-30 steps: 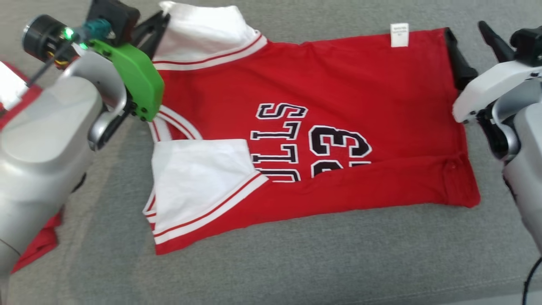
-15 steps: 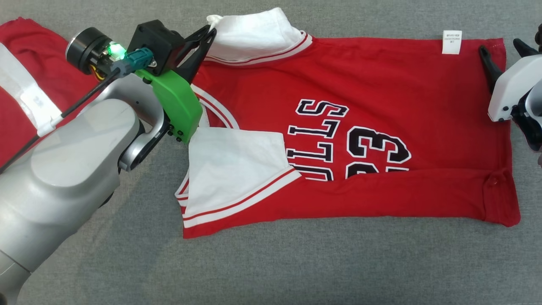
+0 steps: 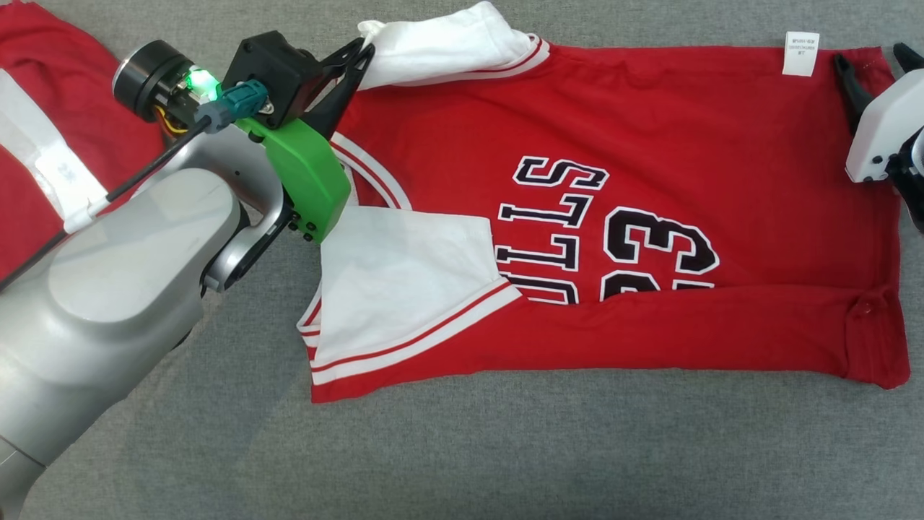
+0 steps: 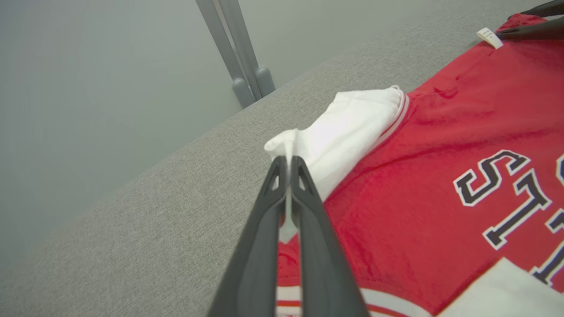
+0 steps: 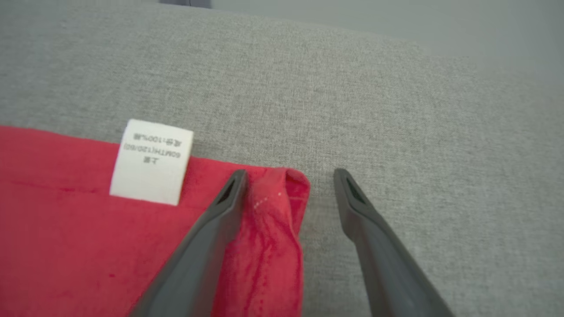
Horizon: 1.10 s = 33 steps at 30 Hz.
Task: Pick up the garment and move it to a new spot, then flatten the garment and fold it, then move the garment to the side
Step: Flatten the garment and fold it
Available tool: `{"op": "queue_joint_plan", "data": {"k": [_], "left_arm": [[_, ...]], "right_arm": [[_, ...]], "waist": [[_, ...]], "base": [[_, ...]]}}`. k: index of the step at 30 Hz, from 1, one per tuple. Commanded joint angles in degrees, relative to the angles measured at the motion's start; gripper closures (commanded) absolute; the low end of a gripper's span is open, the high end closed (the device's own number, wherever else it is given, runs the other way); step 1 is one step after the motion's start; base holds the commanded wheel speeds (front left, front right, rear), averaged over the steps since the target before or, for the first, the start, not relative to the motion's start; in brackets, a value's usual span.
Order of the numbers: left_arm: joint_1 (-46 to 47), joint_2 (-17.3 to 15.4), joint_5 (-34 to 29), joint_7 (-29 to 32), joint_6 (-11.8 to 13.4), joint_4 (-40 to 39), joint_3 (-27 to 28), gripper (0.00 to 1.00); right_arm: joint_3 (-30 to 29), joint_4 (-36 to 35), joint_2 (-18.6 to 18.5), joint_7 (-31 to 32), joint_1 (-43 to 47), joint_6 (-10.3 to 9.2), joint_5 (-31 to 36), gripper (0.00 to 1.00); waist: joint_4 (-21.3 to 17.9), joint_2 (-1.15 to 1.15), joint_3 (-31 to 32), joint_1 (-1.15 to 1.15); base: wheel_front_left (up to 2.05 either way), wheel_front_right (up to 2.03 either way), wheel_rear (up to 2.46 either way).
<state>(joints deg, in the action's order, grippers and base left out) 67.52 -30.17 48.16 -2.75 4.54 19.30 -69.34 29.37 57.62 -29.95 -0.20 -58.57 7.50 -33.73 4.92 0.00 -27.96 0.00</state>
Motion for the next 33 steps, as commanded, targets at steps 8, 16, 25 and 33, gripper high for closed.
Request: {"op": "queue_joint_plan", "data": {"k": [8,16,25,33], "left_arm": [[0.1,-1.0,0.3,-0.4,0.6,1.7,0.4,1.00],[3.0,-1.0,0.0,-1.0,-0.5,7.3,1.4,1.00],[5.1,2.9,0.7,-7.3,-1.4,17.1,3.7,1.00],[0.8,4.4,0.8,-10.5,-2.6,19.8,3.0,1.00]], "right_arm": [[4.0,1.3,0.8,-0.6,-0.8,-0.06,-3.3,1.00],[5.4,-0.2,0.0,-8.2,-4.8,-0.06,-4.6,1.00],[8.6,-1.3,0.6,-14.1,-4.8,-0.06,-5.2,1.00],[10.6,-7.0,-2.5,-15.0,0.9,-0.06,-7.2,1.00]], "waist": [[-1.0,0.00,0.7,0.00],[-2.7,0.00,0.7,0.00],[-4.3,0.00,1.6,0.00],[-4.0,0.00,6.0,0.00]], "base": [[0.00,0.00,0.00],[0.00,0.00,0.00],[0.00,0.00,0.00],[0.00,0.00,0.00]]}}
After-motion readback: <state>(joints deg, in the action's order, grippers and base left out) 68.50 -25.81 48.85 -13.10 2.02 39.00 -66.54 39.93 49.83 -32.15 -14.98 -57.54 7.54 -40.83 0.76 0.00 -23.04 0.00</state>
